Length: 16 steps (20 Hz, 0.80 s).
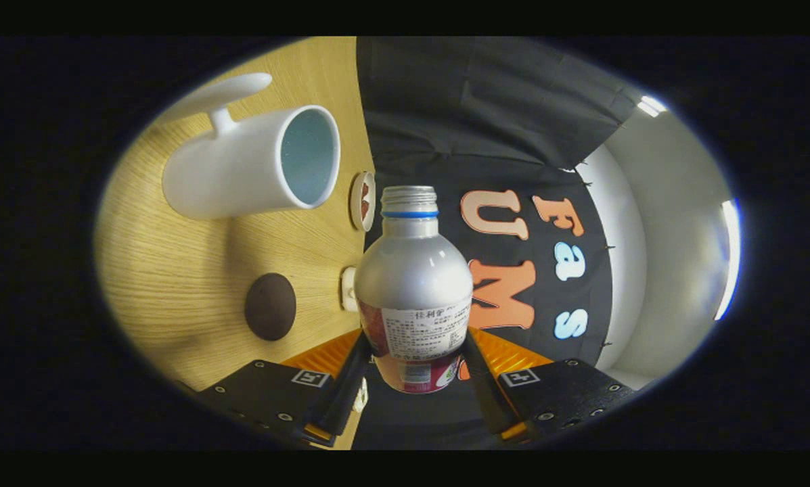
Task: Take the bottle from table, then pour the juice into the cup, finally place the bottle on the coaster
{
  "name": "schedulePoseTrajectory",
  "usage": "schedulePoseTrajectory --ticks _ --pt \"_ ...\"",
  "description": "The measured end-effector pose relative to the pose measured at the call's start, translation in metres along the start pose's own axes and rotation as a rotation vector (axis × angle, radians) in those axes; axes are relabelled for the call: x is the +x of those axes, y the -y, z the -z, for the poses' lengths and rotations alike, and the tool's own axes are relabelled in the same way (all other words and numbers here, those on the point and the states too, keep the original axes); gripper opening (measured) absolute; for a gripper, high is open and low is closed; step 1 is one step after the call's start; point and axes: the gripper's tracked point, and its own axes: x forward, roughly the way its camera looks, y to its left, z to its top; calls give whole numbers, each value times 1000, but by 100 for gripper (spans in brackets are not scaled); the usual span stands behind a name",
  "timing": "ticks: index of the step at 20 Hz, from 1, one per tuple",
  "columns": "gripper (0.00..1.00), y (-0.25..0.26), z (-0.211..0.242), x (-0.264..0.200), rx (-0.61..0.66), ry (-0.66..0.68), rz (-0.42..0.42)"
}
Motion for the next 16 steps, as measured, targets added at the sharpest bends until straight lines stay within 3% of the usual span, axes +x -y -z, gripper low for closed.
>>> schedulePoseTrajectory --ticks 16 --pt "76 15 -9 1 -151 48 33"
